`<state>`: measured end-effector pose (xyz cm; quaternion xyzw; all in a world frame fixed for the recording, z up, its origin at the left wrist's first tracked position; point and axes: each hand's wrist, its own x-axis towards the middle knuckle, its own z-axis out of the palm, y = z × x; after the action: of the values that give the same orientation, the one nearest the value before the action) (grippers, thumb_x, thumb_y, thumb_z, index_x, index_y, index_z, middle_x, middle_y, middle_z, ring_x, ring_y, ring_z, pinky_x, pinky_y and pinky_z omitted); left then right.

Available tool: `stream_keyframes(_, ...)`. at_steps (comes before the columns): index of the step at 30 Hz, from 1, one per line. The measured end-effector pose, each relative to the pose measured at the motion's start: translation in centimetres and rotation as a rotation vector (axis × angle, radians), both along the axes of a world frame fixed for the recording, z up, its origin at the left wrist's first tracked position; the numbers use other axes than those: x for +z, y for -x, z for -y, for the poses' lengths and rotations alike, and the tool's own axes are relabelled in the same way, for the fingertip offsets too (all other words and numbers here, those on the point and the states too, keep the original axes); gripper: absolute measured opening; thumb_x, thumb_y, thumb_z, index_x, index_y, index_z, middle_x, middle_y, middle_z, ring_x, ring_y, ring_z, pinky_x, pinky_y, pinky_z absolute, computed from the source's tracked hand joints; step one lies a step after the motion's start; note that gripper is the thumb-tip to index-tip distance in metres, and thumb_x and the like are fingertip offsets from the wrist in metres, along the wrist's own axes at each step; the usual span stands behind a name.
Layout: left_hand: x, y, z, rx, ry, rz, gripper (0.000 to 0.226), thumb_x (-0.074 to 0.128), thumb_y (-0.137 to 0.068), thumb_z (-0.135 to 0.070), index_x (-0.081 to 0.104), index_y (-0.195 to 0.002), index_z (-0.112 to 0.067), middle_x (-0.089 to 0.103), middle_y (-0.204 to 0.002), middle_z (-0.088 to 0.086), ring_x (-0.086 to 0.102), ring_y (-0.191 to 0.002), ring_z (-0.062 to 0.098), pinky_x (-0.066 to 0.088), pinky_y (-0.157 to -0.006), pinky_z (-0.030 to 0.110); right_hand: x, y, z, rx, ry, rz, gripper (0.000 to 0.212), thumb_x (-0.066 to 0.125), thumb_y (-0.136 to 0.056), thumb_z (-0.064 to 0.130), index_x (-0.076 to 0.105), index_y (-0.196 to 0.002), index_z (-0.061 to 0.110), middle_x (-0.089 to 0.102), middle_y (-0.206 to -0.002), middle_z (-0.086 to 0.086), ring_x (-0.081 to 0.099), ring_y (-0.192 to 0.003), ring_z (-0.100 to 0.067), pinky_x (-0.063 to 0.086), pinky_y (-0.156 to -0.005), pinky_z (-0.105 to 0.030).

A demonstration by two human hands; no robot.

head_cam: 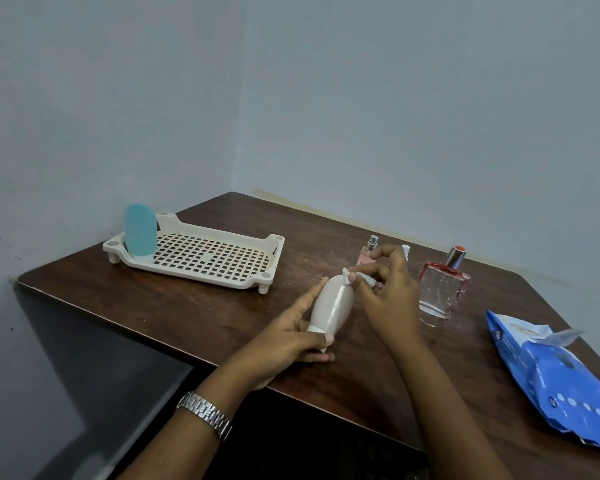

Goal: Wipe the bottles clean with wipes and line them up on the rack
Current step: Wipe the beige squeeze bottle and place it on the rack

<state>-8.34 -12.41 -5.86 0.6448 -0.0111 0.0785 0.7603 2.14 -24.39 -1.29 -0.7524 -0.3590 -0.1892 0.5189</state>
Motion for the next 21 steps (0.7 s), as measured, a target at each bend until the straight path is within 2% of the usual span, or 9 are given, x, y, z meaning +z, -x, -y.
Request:
stream_keyframes(2, 0.0, 0.0, 0.0, 0.001, -0.014, -0.002, 0.078, 0.057, -0.09, 0.005, 0.032, -0.139, -0.049, 0.059, -0.074, 0.001, 0.063, -0.083, 0.022, 0.054, -0.069, 0.019, 0.3, 0.0, -0.3, -0.017, 0.031, 0.025, 0.033, 0.067, -0.084, 0.005, 0.042, -0.099, 0.02, 0.065, -0.079, 0.011, 0.058, -0.076, 0.014, 0.039, -0.063, 0.0)
stream_keyframes(4, -0.1, 0.0, 0.1, -0.004, -0.031, 0.004, 0.079, 0.058, -0.09, 0.004, 0.03, -0.141, -0.049, 0.061, -0.078, 0.002, 0.063, -0.083, 0.022, 0.054, -0.069, 0.02, 0.3, 0.3, -0.6, -0.021, 0.092, 0.071, 0.032, 0.064, -0.085, 0.006, 0.041, -0.1, 0.024, 0.065, -0.084, 0.007, 0.06, -0.079, 0.009, 0.041, -0.064, -0.002)
stream_keyframes(8, -0.2, -0.2, 0.1, -0.006, -0.034, 0.012, 0.078, 0.057, -0.09, 0.005, 0.03, -0.138, -0.051, 0.064, -0.075, -0.003, 0.06, -0.084, 0.021, 0.054, -0.069, 0.02, -0.1, 1.2, -0.8, 0.002, 0.207, 0.136, 0.031, 0.06, -0.088, 0.007, 0.04, -0.1, 0.027, 0.061, -0.091, 0.008, 0.063, -0.085, -0.005, 0.051, -0.069, -0.017)
stream_keyframes(12, -0.3, -0.2, 0.1, 0.01, -0.057, 0.001, 0.08, 0.059, -0.089, 0.004, 0.029, -0.142, -0.048, 0.064, -0.083, -0.001, 0.061, -0.085, 0.021, 0.054, -0.069, 0.02, 0.5, 0.7, -0.8, -0.057, 0.232, 0.138, 0.032, 0.059, -0.088, 0.011, 0.036, -0.099, 0.03, 0.065, -0.087, 0.004, 0.063, -0.08, -0.012, 0.052, -0.068, -0.029)
stream_keyframes(14, -0.4, -0.2, 0.0, 0.017, -0.066, -0.001, 0.08, 0.059, -0.089, 0.004, 0.029, -0.141, -0.05, 0.064, -0.089, 0.002, 0.062, -0.083, 0.019, 0.054, -0.07, 0.021, 0.8, 0.6, -1.2, -0.082, 0.25, 0.142, 0.029, 0.058, -0.089, 0.01, 0.039, -0.103, 0.026, 0.064, -0.087, 0.004, 0.063, -0.08, -0.015, 0.053, -0.07, -0.035)
stream_keyframes(18, -0.6, -0.3, 0.1, 0.039, -0.08, -0.002, 0.086, 0.062, -0.087, 0.002, 0.028, -0.14, -0.056, 0.064, -0.111, 0.021, 0.066, -0.084, 0.019, 0.054, -0.073, 0.025, 0.4, 1.6, -1.7, -0.055, 0.285, 0.213, 0.024, 0.055, -0.09, 0.011, 0.041, -0.107, 0.021, 0.065, -0.095, 0.003, 0.064, -0.085, -0.014, 0.053, -0.072, -0.032)
stream_keyframes(21, -0.8, -0.4, 0.0, 0.058, -0.07, -0.007, 0.094, 0.064, -0.086, 0.002, 0.019, -0.139, -0.062, 0.065, -0.105, 0.021, 0.068, -0.085, 0.022, 0.056, -0.077, 0.03, -0.1, 2.2, -1.5, -0.029, 0.301, 0.25, 0.026, 0.056, -0.09, 0.014, 0.04, -0.107, 0.024, 0.065, -0.101, 0.003, 0.064, -0.088, -0.013, 0.05, -0.075, -0.029)
